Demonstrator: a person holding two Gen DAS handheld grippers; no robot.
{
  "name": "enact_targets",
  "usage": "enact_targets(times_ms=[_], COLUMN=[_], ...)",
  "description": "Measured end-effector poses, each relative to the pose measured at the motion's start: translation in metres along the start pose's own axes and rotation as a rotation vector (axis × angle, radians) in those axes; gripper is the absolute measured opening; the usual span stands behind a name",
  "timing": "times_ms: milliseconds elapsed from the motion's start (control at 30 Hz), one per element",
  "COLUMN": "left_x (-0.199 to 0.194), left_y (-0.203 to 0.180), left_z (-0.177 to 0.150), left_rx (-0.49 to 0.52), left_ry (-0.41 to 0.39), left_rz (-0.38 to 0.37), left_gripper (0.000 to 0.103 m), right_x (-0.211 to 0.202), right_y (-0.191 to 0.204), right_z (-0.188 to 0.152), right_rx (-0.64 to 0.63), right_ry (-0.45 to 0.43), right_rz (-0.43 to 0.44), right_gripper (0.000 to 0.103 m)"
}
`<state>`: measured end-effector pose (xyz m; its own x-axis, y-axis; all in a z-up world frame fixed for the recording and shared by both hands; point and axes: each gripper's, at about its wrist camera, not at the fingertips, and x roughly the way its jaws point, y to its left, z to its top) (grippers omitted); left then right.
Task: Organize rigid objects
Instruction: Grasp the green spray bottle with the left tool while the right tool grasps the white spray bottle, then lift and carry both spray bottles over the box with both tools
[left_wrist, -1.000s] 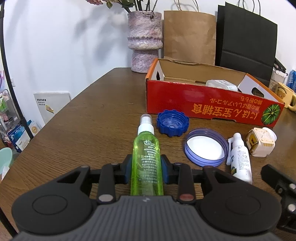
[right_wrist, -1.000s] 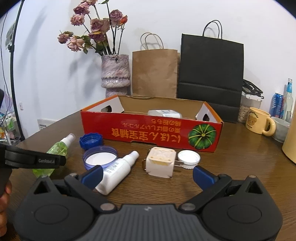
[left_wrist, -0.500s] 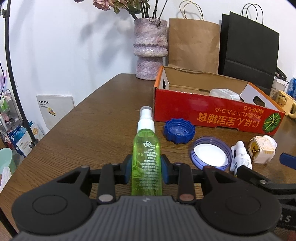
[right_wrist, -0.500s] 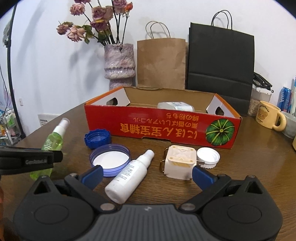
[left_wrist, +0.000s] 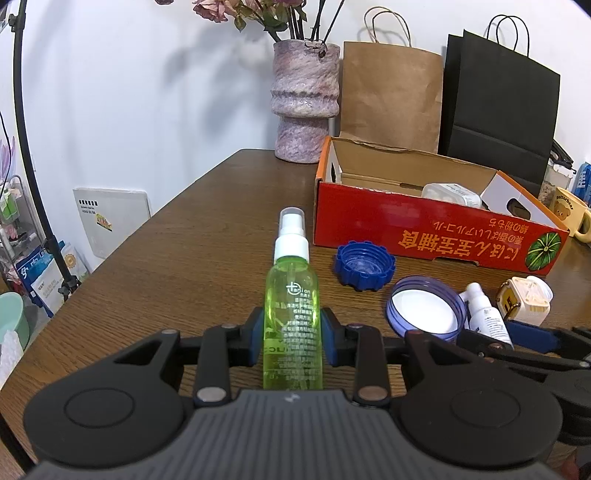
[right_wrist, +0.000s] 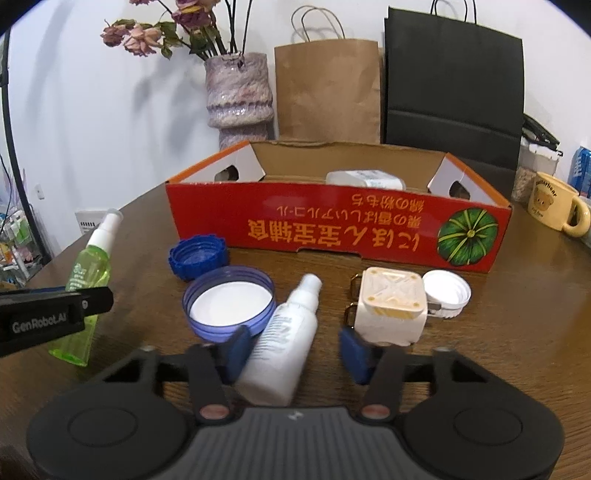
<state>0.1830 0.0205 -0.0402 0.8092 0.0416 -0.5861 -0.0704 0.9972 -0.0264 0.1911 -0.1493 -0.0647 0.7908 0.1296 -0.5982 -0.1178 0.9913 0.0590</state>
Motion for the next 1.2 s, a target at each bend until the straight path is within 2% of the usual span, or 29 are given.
enact_targets(times_ms=[33,67,767,1200], left_x=[0.0,0.0,-0.006,-0.014], left_y=[0.0,0.0,-0.006,-0.015], left_z=[0.0,0.0,0.004,0.019], left_rx=[0.0,0.0,0.003,0.009], left_ry=[0.001,0.001,-0.002,-0.022], left_rz=[0.0,-0.001,-0.005,-0.015], left_gripper=[0.033,0.033,0.033,0.032], right_x=[-0.001,-0.001,-0.024,-0.039], right_y=[0.001,0.001,-0.003,-0.013], right_z=[0.0,0.0,0.003,0.013], right_rx=[-0.002,-0.001,-0.003,0.014], right_ry=[-0.003,-0.004,-0.094,-0.163], right_rz=[-0.003,0.001,0.03,0.053], right_gripper=[0.034,0.031,0.027,0.027])
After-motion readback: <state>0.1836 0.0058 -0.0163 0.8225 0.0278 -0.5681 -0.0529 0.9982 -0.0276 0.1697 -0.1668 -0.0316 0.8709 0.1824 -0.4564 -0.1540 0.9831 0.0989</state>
